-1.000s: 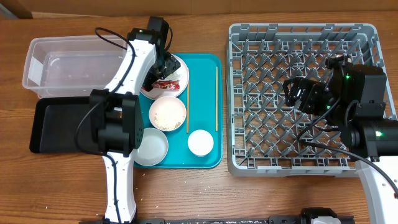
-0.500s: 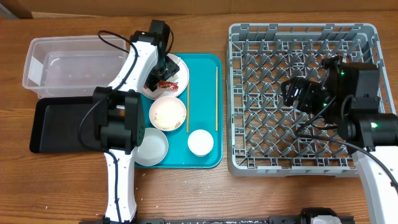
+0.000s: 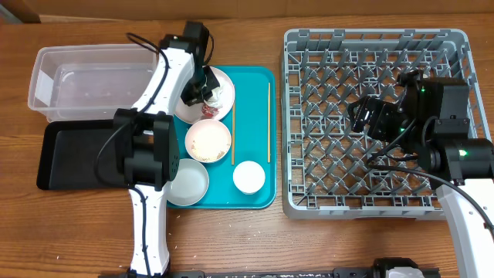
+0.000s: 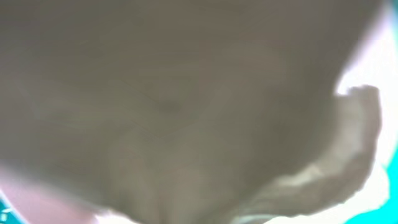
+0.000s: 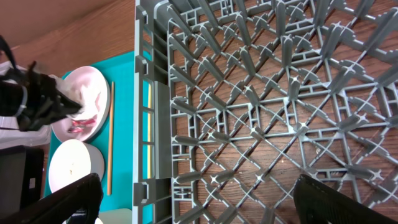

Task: Sort waste into correct bins and load items into the dishwasher
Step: 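Carry the tissue and red wrapper left and drop into clear bin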

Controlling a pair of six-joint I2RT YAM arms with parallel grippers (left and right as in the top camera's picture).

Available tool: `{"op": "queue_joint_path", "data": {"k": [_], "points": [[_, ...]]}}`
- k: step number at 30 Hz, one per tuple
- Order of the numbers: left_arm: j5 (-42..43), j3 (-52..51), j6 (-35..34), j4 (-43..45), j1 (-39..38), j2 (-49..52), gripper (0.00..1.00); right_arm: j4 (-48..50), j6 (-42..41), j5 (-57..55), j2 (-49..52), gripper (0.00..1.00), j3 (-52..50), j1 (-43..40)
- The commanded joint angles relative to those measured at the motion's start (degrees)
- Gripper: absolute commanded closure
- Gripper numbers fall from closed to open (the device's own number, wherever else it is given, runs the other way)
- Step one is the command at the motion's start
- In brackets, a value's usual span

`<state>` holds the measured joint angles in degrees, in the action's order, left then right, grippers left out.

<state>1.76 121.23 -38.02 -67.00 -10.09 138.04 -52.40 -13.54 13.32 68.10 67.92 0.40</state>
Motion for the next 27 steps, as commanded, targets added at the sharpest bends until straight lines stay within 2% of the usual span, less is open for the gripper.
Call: {"op": "queue_joint_path", "data": {"k": [1,5,11,17,24,26,27], "points": [[2.29,12.02,7.82,-5.31,0.76,-1.40,0.96,0.20,-0.33,0.31,-0.13,0.00,0.76,-0.15],[2.23,24.87,9.79,-13.00,2.67,-3.13,0.96,0.20,-0.33,0.28,-0.13,0.00,0.76,-0.15],[1.73,34.12,9.18,-20.13,8.48,-3.93,0.96,0.20,-0.33,0.31,-0.13,0.00,0.76,-0.15],[-0.50,31.67,0.68,-23.43,18.86,-3.82,0.96,0.35,-0.35,0.31,-0.13,0.00,0.76,-0.15],[-1.40,26.40,0.48,-22.62,23.26,-3.78,0.95,0.44,-0.39,0.52,-0.13,0.00,0.76,-0.15],[-3.15,24.28,0.46,-21.94,23.61,-3.78,0.91,0.22,-0.37,0.52,-0.13,0.00,0.76,-0.15],[-4.17,23.21,0.48,-21.49,23.67,-3.78,0.82,0.11,-0.37,0.52,-0.13,0.00,0.76,-0.15]]}}
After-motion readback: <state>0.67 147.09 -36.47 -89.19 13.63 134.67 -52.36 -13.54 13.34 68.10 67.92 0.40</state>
